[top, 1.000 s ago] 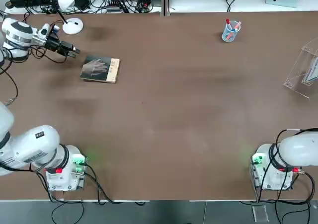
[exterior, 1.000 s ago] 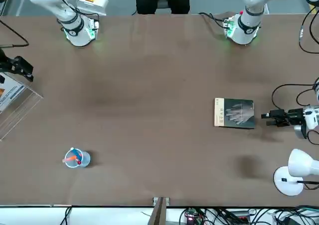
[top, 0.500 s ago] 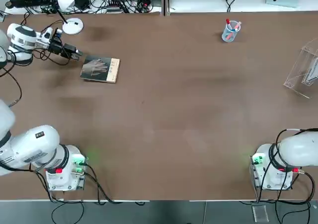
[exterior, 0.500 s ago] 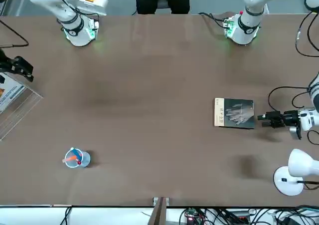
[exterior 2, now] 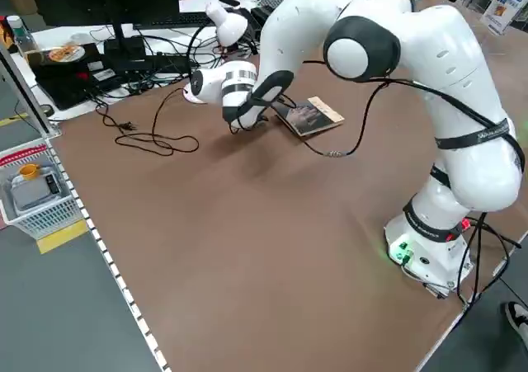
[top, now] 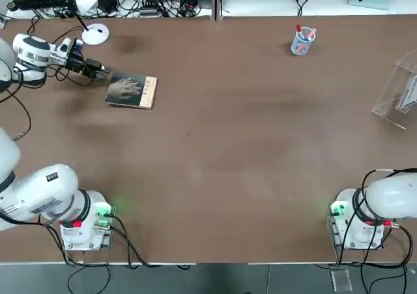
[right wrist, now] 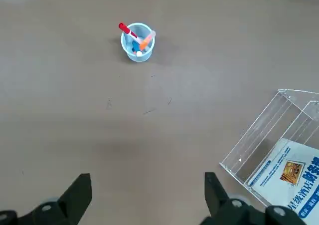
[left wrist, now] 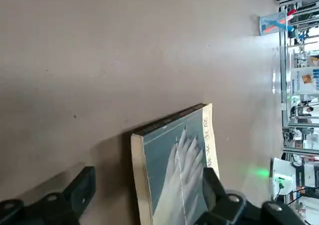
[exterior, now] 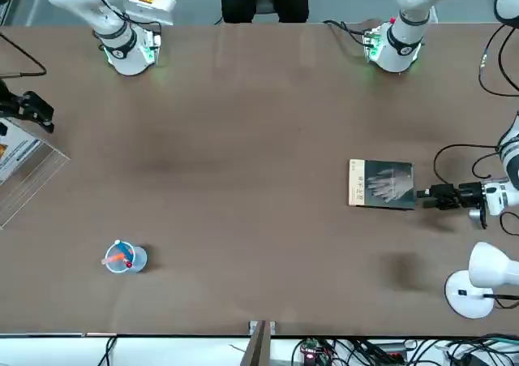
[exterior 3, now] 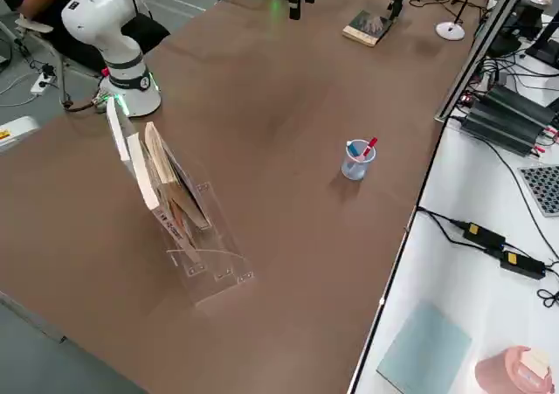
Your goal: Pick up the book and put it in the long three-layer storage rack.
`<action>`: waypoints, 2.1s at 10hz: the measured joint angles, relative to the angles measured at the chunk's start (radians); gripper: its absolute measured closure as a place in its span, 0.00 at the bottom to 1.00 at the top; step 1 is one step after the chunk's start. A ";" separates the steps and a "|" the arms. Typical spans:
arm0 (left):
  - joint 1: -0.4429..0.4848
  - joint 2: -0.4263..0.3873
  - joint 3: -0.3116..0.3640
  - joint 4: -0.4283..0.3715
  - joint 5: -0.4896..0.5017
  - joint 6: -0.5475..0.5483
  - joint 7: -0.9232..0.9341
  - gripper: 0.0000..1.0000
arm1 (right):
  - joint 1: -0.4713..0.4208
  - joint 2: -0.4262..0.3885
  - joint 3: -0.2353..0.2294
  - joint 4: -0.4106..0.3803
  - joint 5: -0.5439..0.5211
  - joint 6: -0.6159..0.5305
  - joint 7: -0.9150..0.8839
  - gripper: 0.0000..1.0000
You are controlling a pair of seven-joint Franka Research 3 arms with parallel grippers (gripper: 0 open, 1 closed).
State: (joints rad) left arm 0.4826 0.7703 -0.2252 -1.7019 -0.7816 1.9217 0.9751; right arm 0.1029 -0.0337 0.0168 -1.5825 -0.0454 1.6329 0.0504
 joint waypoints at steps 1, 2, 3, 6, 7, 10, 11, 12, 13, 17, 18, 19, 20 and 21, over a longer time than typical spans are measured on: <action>0.000 0.002 -0.001 0.000 -0.005 0.000 0.000 0.08 | 0.000 0.000 0.000 0.000 0.000 0.000 0.000 0.00; 0.000 0.003 -0.003 0.000 -0.007 0.000 0.000 0.08 | 0.000 0.000 0.000 0.000 0.000 0.000 0.000 0.00; -0.001 0.005 -0.006 0.000 -0.008 0.000 0.000 0.11 | 0.000 0.000 0.000 0.000 0.000 0.000 0.000 0.00; -0.004 0.016 -0.020 0.000 -0.022 0.000 0.000 0.11 | 0.000 0.000 0.000 0.000 0.000 0.000 0.000 0.00; -0.007 0.020 -0.022 0.000 -0.023 0.000 0.000 0.11 | 0.000 0.000 0.000 0.000 0.000 0.001 0.000 0.00; -0.018 0.025 -0.029 0.000 -0.023 0.000 0.001 0.09 | 0.000 0.000 0.000 0.000 0.000 0.003 0.000 0.00; -0.021 0.027 -0.030 0.000 -0.023 0.000 0.001 0.09 | 0.000 0.000 0.000 0.000 0.000 0.004 0.000 0.00; -0.022 0.030 -0.031 0.000 -0.023 -0.001 0.001 0.09 | 0.000 0.000 0.001 0.000 0.000 0.006 0.000 0.00; -0.022 0.034 -0.031 0.000 -0.023 -0.001 0.001 0.09 | 0.000 0.000 0.001 0.000 0.000 0.007 0.000 0.00; -0.022 0.044 -0.031 0.002 -0.023 -0.003 0.020 0.11 | 0.000 0.000 0.001 -0.001 0.000 0.006 0.000 0.00; -0.022 0.045 -0.031 0.002 -0.023 -0.004 0.025 0.11 | 0.000 0.001 0.001 -0.001 0.000 0.004 0.000 0.00; -0.022 0.045 -0.031 0.002 -0.023 -0.005 0.026 0.11 | 0.000 0.001 0.001 -0.002 0.000 0.003 0.000 0.00; -0.022 0.045 -0.031 0.002 -0.023 -0.008 0.026 0.11 | 0.000 0.001 0.001 -0.002 0.000 0.002 0.000 0.00; -0.023 0.046 -0.031 0.002 -0.023 -0.018 0.026 0.11 | 0.000 0.001 0.001 -0.002 0.000 0.001 0.000 0.00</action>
State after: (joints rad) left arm 0.4597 0.8162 -0.2565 -1.6995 -0.8046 1.9035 1.0014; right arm 0.1030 -0.0330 0.0173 -1.5840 -0.0454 1.6344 0.0505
